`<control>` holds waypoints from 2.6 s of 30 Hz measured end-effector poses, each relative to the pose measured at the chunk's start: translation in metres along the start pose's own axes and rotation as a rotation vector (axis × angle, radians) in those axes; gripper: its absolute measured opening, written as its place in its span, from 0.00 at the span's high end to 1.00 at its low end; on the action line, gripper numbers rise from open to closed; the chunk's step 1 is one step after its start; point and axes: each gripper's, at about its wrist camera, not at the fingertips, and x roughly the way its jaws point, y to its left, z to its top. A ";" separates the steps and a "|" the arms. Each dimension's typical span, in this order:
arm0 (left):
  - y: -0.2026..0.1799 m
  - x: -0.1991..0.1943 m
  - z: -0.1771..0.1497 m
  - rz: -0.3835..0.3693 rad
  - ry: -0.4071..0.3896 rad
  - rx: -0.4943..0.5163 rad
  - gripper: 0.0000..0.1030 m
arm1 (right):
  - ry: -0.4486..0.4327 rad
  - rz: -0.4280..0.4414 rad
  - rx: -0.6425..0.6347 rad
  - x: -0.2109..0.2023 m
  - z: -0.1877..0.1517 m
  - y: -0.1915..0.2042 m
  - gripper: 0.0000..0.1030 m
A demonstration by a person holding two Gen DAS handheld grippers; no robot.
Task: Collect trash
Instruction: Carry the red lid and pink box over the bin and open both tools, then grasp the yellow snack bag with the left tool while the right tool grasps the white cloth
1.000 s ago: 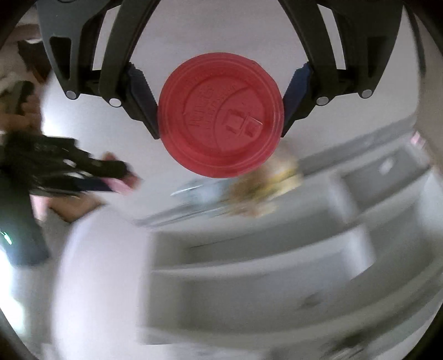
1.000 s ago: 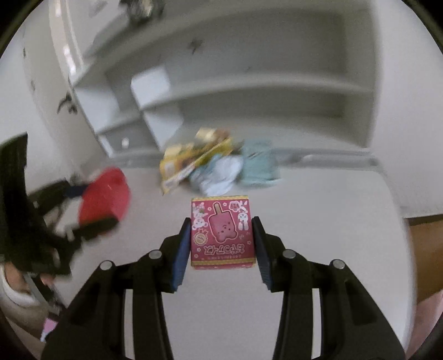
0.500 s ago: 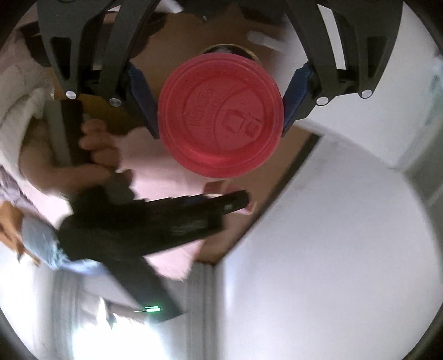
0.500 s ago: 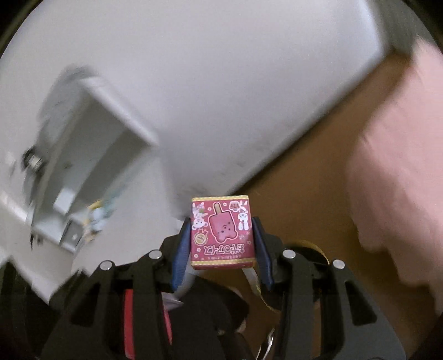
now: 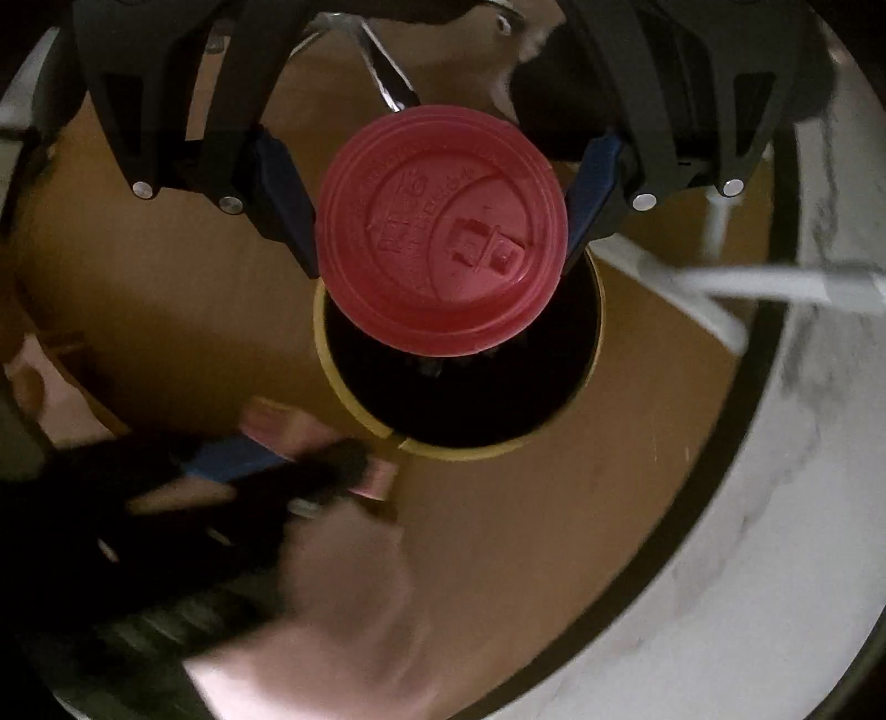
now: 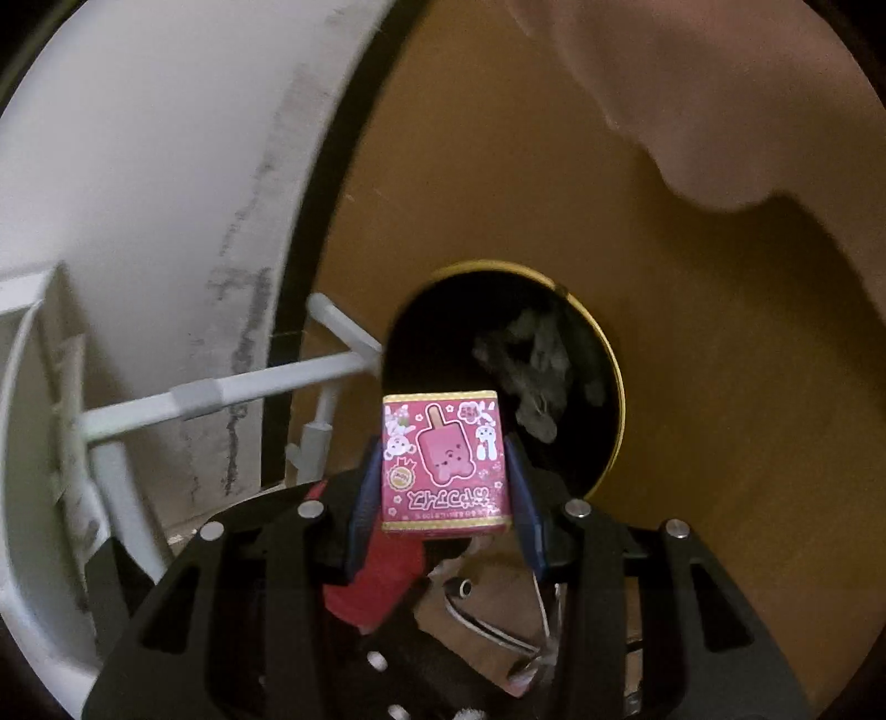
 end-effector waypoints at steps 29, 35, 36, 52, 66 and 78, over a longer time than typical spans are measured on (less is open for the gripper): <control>-0.057 -0.244 -0.023 -0.325 -0.553 0.185 0.07 | -0.844 -0.211 0.025 -0.240 -0.052 0.048 0.07; 0.068 -0.364 -0.103 -0.074 -0.808 -0.039 0.06 | -0.914 -0.163 -0.292 -0.241 -0.102 0.161 0.07; 0.090 -0.372 -0.116 -0.022 -0.817 -0.095 0.06 | -0.891 -0.163 -0.359 -0.229 -0.107 0.181 0.07; 0.369 -0.391 -0.306 0.385 -0.620 -0.660 0.07 | -0.450 -0.035 -1.179 0.006 -0.218 0.502 0.07; 0.425 -0.342 -0.250 0.288 -0.501 -0.513 0.28 | -0.268 -0.005 -1.354 0.097 -0.243 0.616 0.27; 0.441 -0.337 -0.245 0.310 -0.528 -0.496 0.28 | -0.210 0.074 -1.336 0.121 -0.240 0.615 0.77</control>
